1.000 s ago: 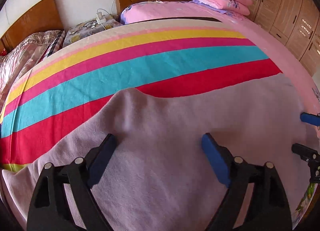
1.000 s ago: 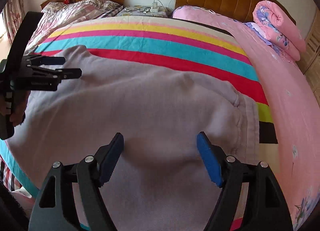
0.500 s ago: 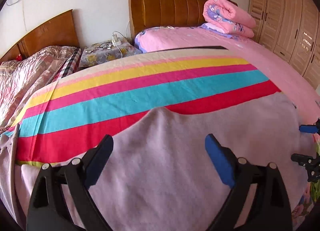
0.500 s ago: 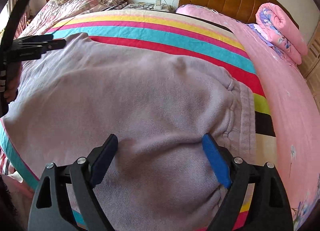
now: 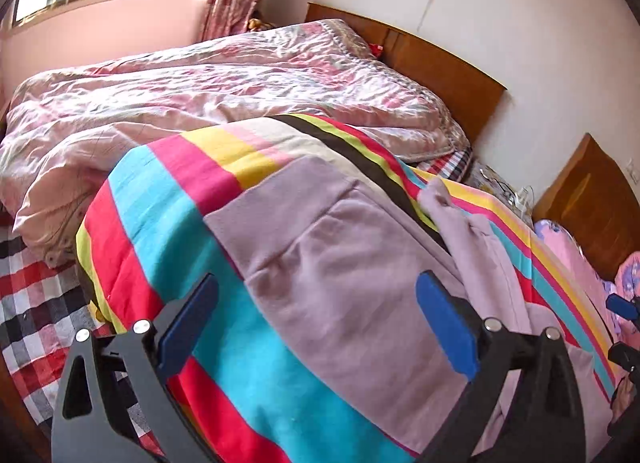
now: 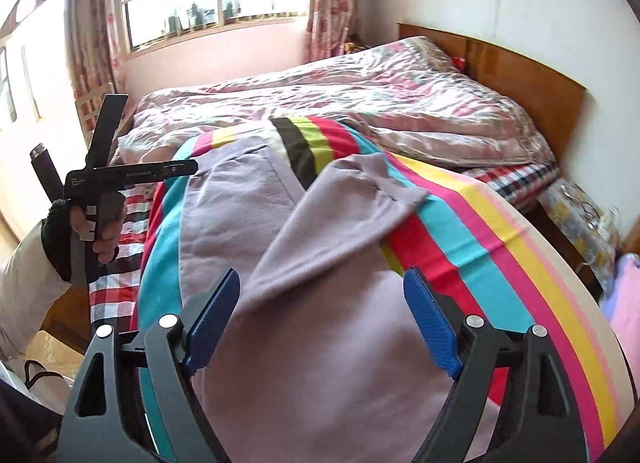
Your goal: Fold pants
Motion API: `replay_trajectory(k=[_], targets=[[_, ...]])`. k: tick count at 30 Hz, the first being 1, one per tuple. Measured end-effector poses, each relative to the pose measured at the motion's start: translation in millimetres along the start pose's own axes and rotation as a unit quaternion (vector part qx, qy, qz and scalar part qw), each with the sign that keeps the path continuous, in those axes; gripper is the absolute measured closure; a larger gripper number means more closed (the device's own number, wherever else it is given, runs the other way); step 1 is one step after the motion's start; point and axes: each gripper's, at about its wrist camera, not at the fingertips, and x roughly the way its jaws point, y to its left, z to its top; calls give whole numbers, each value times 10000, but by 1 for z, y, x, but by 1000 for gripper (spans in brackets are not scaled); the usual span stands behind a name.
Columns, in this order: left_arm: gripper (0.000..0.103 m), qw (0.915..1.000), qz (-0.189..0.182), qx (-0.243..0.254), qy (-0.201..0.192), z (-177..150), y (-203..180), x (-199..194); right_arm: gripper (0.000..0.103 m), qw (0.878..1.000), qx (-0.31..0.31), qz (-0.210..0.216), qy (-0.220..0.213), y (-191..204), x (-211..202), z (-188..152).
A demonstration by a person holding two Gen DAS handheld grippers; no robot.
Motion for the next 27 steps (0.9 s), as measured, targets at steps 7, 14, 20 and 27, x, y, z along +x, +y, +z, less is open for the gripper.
replay_trajectory(k=[7,14,20,27], targets=[[27,9974,-113,-696,168,26,56,32,41,9925,-310,1008,626,18,186,129],[48,9983,215,-422,331,23,44,64,57,9854,-349,1083,1266,33,268,149],[98,9998,120,-163,-19,30,41,46,91,9905,-562,809,954,45,254,151],[79,9963,768,-303,233,30,42,55,87,9930,-384,499,998,49,264,148]])
